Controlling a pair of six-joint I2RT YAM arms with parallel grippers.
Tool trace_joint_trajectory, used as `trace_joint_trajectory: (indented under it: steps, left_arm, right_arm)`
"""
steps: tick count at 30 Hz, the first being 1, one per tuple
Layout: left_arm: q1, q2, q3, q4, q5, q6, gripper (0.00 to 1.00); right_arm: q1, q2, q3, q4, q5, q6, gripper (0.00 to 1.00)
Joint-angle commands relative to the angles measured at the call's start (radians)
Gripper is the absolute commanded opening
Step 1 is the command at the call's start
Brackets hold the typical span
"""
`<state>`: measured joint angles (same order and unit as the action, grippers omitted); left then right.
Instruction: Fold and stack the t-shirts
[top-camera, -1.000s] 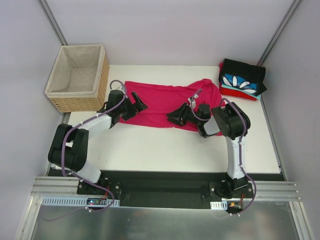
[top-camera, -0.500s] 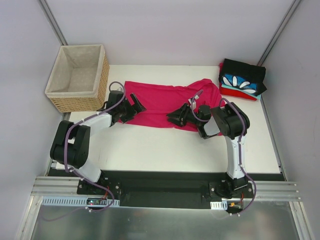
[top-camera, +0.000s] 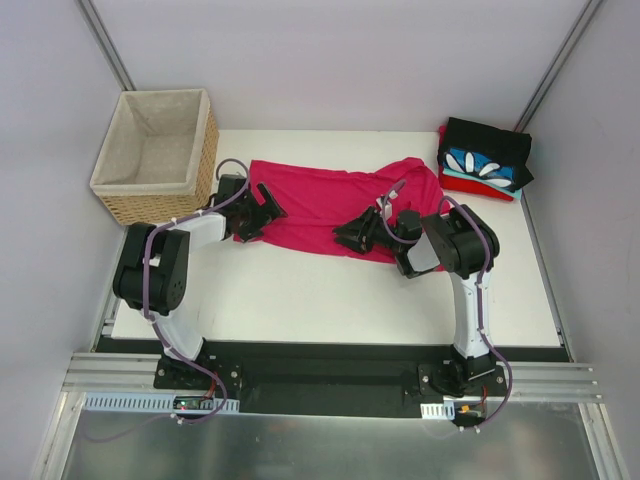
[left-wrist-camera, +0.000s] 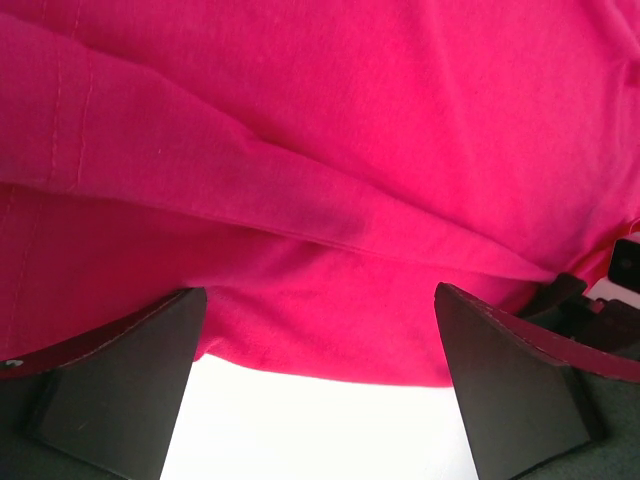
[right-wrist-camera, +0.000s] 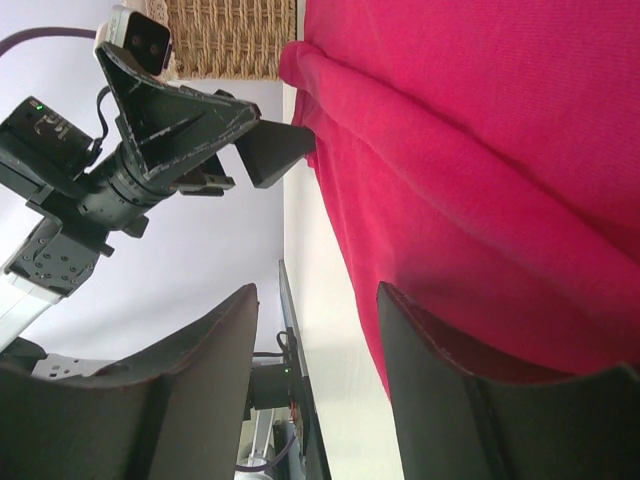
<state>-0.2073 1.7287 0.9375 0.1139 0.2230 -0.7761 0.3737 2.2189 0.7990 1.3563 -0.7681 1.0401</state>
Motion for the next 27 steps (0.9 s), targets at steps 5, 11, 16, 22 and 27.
trace_joint_trajectory:
  steps: [5,11,16,22,27]
  left_arm:
    - [0.028,0.042,0.060,-0.016,-0.008,0.014,0.99]
    - [0.029,-0.017,0.050,-0.031,-0.002,0.020,0.99]
    - [0.031,-0.075,0.028,-0.059,-0.004,0.024,0.99]
    - [0.029,-0.171,-0.051,-0.077,-0.023,0.014,0.98]
    - [0.031,-0.173,-0.039,-0.088,-0.051,0.041,0.98]
  right_arm:
    - [0.014,0.038,-0.012,0.167,-0.020,-0.023,0.55]
    - [0.021,0.044,-0.004,0.164,-0.020,-0.022,0.55]
    - [0.024,0.045,-0.004,0.161,-0.019,-0.022,0.55]
    - [0.027,0.042,-0.007,0.158,-0.020,-0.025,0.55]
    - [0.034,0.039,-0.004,0.155,-0.019,-0.028,0.55]
